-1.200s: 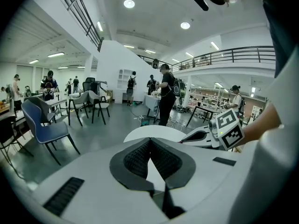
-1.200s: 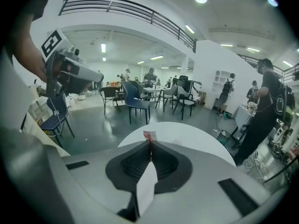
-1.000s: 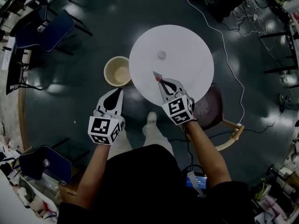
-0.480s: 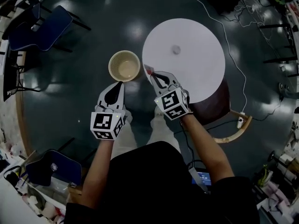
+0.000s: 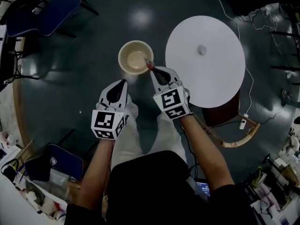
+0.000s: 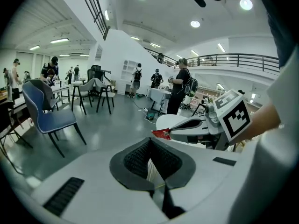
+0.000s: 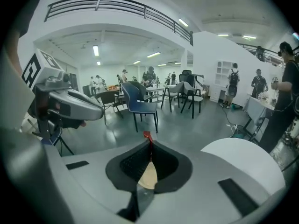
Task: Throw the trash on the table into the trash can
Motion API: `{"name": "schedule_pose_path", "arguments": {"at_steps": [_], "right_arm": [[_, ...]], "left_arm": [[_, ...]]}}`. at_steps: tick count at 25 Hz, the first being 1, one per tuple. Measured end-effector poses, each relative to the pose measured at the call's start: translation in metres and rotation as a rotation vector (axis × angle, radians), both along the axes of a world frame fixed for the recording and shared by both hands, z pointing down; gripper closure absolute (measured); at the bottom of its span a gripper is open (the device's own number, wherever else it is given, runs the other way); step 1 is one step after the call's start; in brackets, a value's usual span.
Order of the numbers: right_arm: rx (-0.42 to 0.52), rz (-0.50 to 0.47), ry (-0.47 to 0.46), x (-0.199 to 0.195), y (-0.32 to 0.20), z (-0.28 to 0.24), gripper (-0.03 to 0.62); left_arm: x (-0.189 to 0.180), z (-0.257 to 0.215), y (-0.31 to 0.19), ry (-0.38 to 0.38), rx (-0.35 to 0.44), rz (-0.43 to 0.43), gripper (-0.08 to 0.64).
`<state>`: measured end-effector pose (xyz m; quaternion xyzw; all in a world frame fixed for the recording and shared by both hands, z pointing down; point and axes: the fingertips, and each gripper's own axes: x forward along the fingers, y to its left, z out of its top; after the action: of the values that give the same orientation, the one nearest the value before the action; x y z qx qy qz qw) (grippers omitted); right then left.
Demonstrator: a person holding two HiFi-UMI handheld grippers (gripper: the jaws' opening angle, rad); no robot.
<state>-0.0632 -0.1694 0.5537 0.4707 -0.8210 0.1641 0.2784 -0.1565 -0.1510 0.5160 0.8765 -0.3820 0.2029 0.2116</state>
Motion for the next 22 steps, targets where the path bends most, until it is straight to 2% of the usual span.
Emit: {"name": "schedule_pose_path", "arguments": {"at_steps": [14, 22], "right_arm": [[-0.067, 0.056, -0.041, -0.054, -0.064, 0.120, 0.568], [-0.117, 0.107, -0.055, -0.064, -0.083, 0.222, 0.569]], "left_arm": [[-0.054, 0.121, -0.055, -0.010, -0.076, -0.002, 0.552], [-0.057, 0.207, -0.072, -0.013, -0.104, 0.025, 0.552]]}}
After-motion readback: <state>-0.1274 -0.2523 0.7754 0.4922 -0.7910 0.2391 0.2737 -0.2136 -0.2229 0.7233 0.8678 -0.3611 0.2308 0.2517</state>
